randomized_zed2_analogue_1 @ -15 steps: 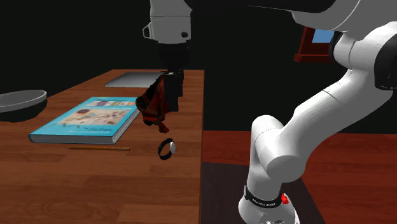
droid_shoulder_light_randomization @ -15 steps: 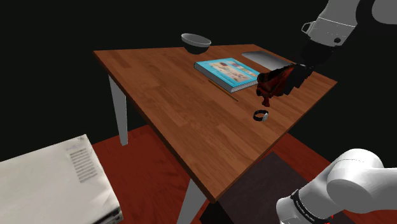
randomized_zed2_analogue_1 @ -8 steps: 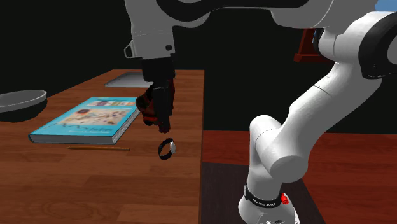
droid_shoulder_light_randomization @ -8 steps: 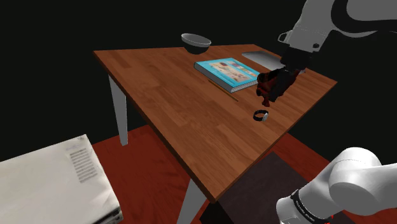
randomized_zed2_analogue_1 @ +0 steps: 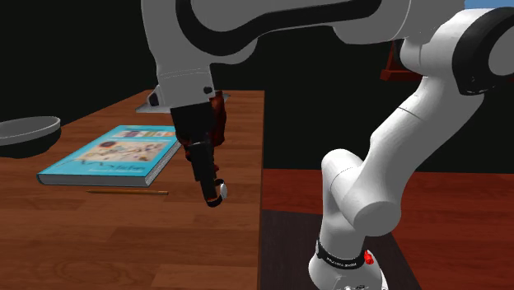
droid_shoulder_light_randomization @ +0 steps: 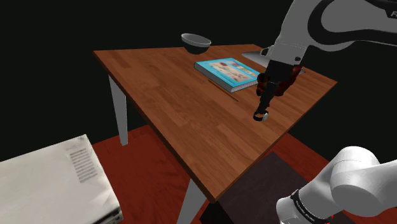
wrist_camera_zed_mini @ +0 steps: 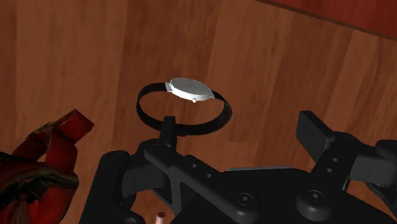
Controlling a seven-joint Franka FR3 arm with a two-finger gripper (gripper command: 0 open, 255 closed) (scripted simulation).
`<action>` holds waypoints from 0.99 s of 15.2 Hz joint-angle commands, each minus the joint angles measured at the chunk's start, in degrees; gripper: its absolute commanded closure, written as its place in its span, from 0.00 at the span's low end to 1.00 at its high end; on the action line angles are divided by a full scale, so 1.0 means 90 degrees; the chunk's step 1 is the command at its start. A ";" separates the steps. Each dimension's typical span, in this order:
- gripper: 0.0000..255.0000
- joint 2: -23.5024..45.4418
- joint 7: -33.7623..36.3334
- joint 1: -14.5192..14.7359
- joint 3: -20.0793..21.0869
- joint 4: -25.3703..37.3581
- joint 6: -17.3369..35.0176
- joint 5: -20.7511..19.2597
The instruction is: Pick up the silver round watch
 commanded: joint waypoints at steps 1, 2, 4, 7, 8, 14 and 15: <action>0.00 -0.0001 -0.0032 0.0004 0.0013 -0.0165 0.0162 0.0016; 0.00 -0.0003 -0.0049 0.0004 0.0018 -0.0252 0.0244 0.0021; 0.00 -0.0004 -0.0059 0.0004 0.0021 -0.0301 0.0292 0.0023; 1.00 -0.0021 -0.0059 0.0005 0.0022 -0.0316 0.0290 0.0024; 1.00 -0.0021 -0.0059 0.0005 0.0021 -0.0316 0.0289 0.0024; 1.00 -0.0004 -0.0060 0.0003 0.0022 -0.0301 0.0292 0.0023; 1.00 -0.0003 -0.0043 0.0003 0.0017 -0.0216 0.0209 0.0019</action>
